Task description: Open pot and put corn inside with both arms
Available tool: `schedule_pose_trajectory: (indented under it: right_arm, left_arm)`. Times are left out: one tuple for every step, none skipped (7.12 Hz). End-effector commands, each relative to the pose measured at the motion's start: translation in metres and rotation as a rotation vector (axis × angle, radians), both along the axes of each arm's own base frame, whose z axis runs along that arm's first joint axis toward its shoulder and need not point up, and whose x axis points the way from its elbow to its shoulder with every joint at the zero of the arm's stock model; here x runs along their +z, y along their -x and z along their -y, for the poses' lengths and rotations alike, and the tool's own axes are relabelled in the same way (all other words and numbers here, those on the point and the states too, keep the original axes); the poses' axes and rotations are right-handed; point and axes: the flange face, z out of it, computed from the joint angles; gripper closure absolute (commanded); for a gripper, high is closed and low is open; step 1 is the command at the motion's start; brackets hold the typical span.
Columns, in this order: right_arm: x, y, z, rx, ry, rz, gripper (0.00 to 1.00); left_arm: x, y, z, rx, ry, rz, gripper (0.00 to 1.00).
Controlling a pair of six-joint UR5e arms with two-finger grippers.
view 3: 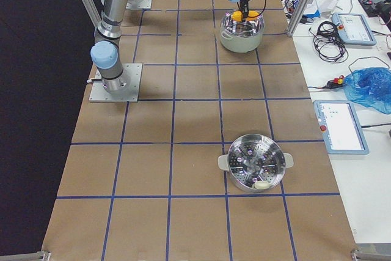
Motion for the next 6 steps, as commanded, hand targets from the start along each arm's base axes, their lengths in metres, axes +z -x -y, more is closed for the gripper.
schedule_pose_trajectory:
  right_arm:
    - [-0.065,-0.037,0.009,0.006,-0.005,-0.037,0.90]
    - [-0.083,-0.039,0.015,0.008,0.000,-0.038,0.90]
    - [-0.088,-0.039,0.017,0.008,0.006,-0.037,0.88]
    - [-0.093,-0.038,0.015,0.010,-0.003,-0.041,0.70]
    - [-0.100,-0.037,0.011,0.013,-0.016,-0.044,0.01]
    - [-0.100,-0.036,0.010,0.014,-0.020,-0.043,0.00]
  left_arm:
    - [-0.079,-0.065,-0.013,-0.050,0.026,-0.022,1.00]
    - [-0.103,-0.083,-0.019,-0.071,0.070,-0.017,1.00]
    - [-0.117,-0.103,-0.023,-0.089,0.071,-0.013,1.00]
    - [-0.124,-0.111,-0.025,-0.101,0.062,-0.013,1.00]
    - [-0.129,-0.111,-0.026,-0.102,0.055,-0.015,0.99]
    - [-0.132,-0.110,-0.026,-0.107,0.053,-0.027,0.96]
